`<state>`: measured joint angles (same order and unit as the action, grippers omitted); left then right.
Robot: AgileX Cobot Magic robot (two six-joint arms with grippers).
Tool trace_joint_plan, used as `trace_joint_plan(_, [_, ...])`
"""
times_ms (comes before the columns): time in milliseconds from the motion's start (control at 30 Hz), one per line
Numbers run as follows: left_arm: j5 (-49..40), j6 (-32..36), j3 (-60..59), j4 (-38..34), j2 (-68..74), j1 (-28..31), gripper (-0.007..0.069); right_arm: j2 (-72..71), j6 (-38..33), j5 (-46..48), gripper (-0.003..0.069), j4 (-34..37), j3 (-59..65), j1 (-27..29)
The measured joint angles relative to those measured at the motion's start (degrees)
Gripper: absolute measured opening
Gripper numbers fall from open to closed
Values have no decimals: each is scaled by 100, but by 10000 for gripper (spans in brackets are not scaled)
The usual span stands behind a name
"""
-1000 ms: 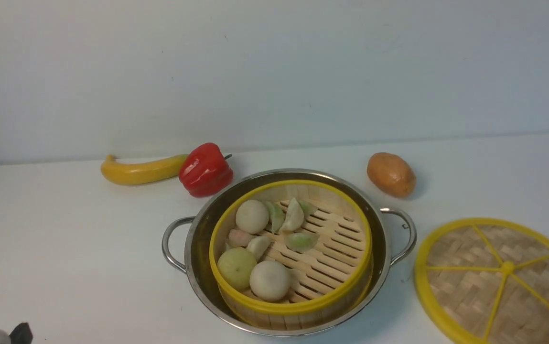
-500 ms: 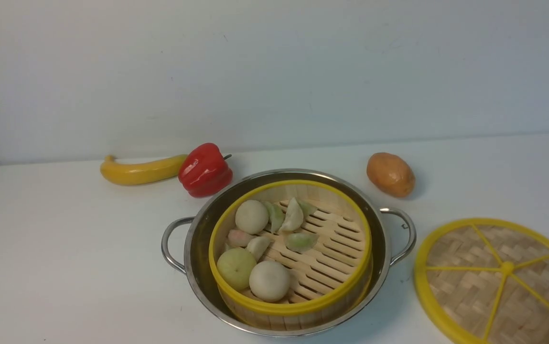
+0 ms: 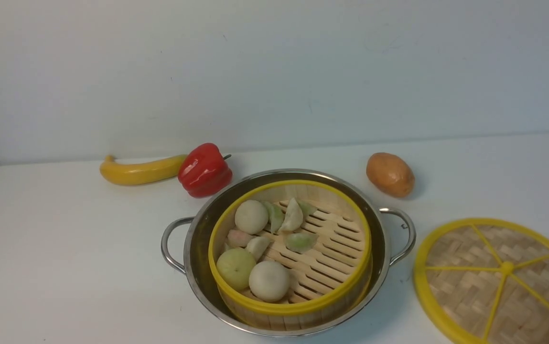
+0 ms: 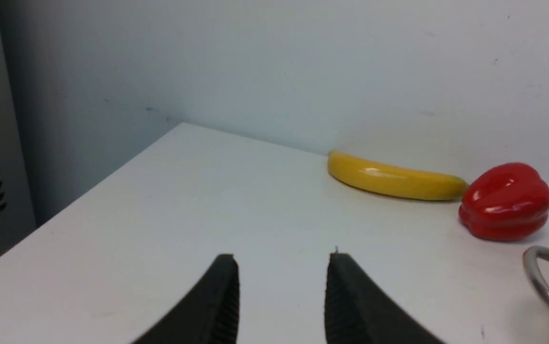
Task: Place the steamer in the pot on the white table, and put the lid on the steamer.
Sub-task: 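Move the gripper down to the bamboo steamer lid and grasp its center knob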
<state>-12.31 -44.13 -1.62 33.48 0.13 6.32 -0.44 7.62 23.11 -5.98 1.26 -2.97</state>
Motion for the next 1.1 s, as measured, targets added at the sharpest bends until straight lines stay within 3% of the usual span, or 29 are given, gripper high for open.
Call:
trace_joint_plan(233, [-804,3050,0,-2245,-70,0,248,0,0,0,241,0,0,0])
trace_joint_plan(400, [-975,4076,0,-2973,-80,2,248,0,0,0,241,0,0,0])
trace_joint_plan(1100, [-975,4253,0,-3249,-80,7,248,0,0,0,241,0,0,0])
